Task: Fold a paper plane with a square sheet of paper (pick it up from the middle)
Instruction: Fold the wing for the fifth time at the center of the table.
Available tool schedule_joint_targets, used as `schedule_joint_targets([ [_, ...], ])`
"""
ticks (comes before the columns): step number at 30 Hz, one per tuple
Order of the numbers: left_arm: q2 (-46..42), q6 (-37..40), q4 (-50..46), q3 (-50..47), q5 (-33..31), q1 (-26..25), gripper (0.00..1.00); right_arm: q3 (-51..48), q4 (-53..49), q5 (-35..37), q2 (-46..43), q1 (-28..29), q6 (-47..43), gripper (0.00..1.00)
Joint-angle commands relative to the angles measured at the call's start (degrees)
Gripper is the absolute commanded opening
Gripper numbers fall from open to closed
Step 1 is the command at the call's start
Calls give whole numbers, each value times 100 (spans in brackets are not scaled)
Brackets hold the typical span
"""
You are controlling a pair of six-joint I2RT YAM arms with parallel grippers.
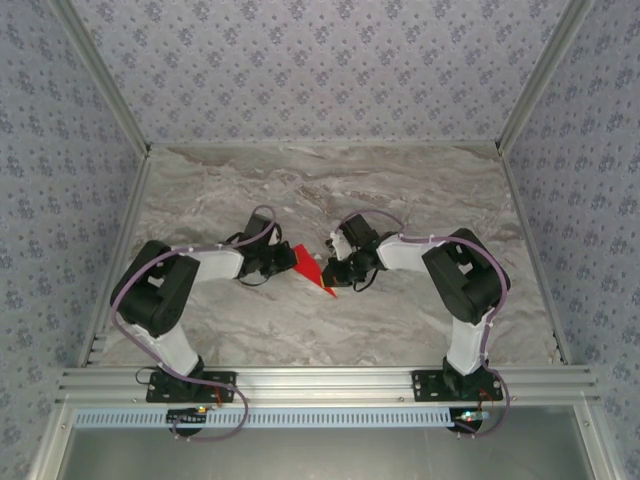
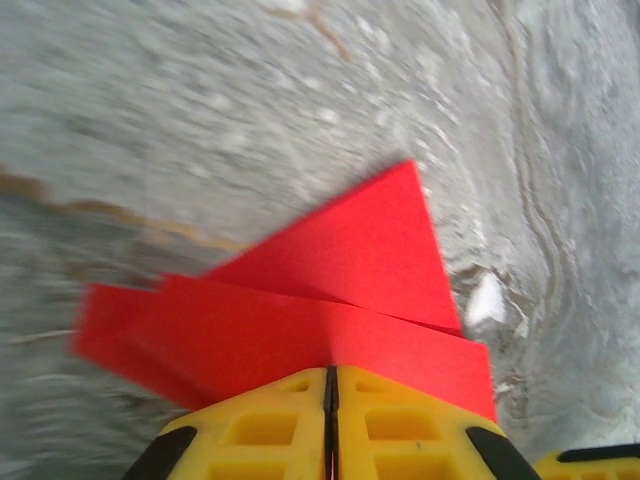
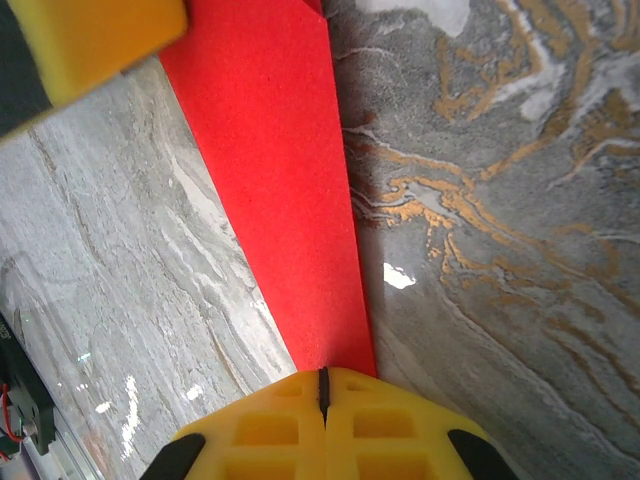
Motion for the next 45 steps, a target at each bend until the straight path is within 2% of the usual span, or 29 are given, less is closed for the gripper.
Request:
schedule_joint_targets([
  [1, -250, 231, -633, -105, -615, 364, 11, -368, -979, 1161, 643, 40, -131, 0],
  [4, -484, 301, -745, -92, -626, 540, 11, -366, -990, 1154, 651, 44, -133, 0],
  [8, -895, 341, -606, -147, -334, 503, 11, -344, -983, 1146, 652, 77, -131, 0],
  [14, -1212, 136, -25, -265, -208, -193, 12, -323, -996, 1137, 669, 99, -120, 0],
  [19, -684, -59, 441, -22, -112, -712, 12, -321, -1005, 1137, 688, 105, -112, 0],
  [25, 187, -351, 1225, 130, 259, -900, 11, -322, -994, 1129, 704, 109, -107, 0],
  [28, 434, -498, 1629, -36, 207, -893, 11, -331, -1001, 1134, 713, 121, -94, 0],
  [35, 403, -773, 2110, -781, -422, -781, 10, -368, -1107, 1273, 756, 120, -123, 0],
  [40, 230, -981, 2514, -1366, -647, -409, 10, -367, -1251, 1484, 869, 135, -117, 0],
  [45, 2, -800, 2447, -1572, -653, 74, 10, -366, -1362, 1644, 975, 163, -80, 0],
])
